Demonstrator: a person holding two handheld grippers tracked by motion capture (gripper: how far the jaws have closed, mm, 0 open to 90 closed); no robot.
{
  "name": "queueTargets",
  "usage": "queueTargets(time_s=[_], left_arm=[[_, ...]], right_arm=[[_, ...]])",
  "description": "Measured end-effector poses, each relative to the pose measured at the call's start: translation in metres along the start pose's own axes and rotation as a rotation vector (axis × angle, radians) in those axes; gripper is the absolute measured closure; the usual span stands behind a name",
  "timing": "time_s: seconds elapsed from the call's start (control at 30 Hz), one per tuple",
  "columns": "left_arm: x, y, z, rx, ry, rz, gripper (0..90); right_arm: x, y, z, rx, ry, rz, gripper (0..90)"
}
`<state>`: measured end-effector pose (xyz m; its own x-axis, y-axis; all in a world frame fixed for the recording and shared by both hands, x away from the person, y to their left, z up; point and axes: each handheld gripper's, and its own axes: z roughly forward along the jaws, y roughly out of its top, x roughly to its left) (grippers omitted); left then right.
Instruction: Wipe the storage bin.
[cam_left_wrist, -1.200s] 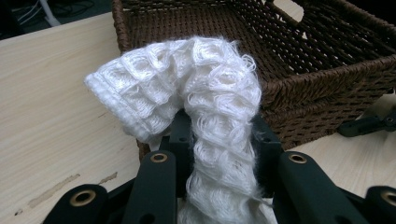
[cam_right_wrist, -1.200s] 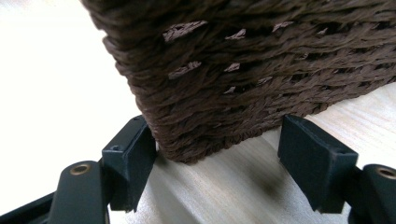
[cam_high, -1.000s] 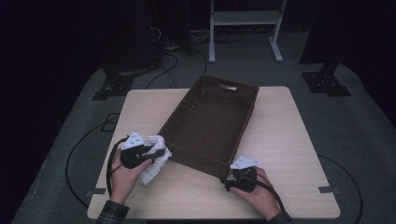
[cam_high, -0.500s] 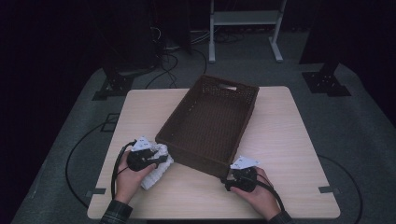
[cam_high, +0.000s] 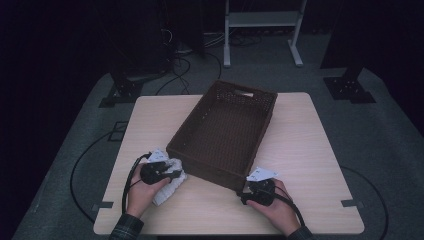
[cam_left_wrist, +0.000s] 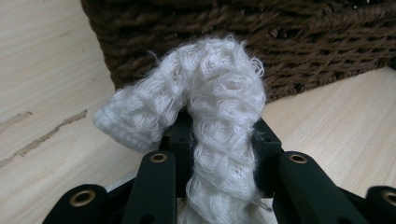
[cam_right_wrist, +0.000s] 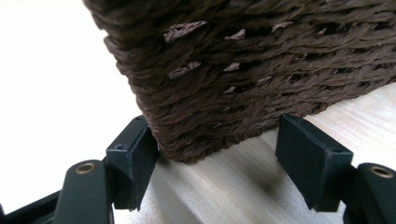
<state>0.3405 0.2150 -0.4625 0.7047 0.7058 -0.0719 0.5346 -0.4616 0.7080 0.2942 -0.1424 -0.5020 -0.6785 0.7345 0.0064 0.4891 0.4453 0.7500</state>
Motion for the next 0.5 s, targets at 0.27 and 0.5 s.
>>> queueTargets(time_s=[0.27, 0.5], left_arm=[[-0.002, -0.003, 0.011, 0.052, 0.005, 0.007, 68.1], [-0.002, -0.005, 0.012, 0.055, 0.007, 0.007, 68.8]], right_arm=[[0.000, 0.000, 0.000, 0.000, 0.000, 0.000, 29.4], [0.000, 0.000, 0.000, 0.000, 0.000, 0.000, 29.4]])
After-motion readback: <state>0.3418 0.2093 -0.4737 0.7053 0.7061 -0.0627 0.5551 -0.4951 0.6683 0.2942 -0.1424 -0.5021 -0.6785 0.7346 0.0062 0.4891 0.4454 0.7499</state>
